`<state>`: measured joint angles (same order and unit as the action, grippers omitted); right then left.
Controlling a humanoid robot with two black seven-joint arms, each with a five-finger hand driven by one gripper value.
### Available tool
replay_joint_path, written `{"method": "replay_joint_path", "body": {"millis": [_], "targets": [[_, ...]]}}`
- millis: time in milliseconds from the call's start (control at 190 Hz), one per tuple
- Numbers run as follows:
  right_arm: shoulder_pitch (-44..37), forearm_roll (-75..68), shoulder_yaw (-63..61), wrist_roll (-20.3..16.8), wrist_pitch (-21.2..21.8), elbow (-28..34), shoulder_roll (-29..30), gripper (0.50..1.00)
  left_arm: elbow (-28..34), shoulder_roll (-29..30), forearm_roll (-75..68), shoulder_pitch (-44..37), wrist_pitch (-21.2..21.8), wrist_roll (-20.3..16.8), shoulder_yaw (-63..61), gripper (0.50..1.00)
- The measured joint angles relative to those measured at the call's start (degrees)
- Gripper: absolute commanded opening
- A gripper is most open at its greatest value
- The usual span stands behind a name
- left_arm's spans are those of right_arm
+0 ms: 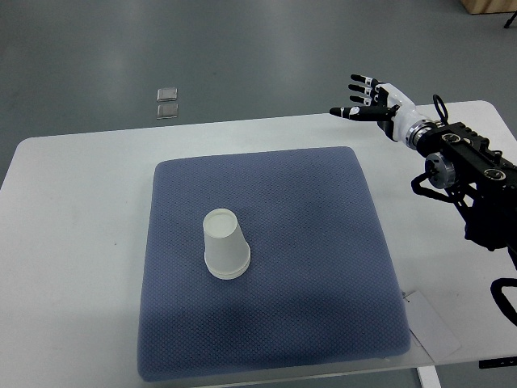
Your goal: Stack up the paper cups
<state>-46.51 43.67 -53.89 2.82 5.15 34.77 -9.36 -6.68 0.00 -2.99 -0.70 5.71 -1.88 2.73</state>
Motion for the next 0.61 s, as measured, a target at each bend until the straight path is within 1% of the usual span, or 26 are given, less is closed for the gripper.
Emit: {"method": "replay_joint_path", "body": {"millis": [184, 374, 611], "targets": [[1.84, -1.26, -0.52, 0.79, -0.55, -0.08, 1.35, 0.936, 0.0, 0.0, 0.0, 0.0, 0.0, 0.0, 0.0, 1.0], [3.14, -1.32, -1.79, 0.94, -2.38, -0.12, 2.93, 0.934, 0.0, 0.0, 0.0, -0.01, 0.0, 0.01, 0.01, 1.0], [3.84, -1.46, -2.37, 0.96, -2.61, 0.24, 3.99, 0.934, 0.0, 0.0, 0.0, 0.0, 0.0, 0.0, 0.01, 1.0]]}}
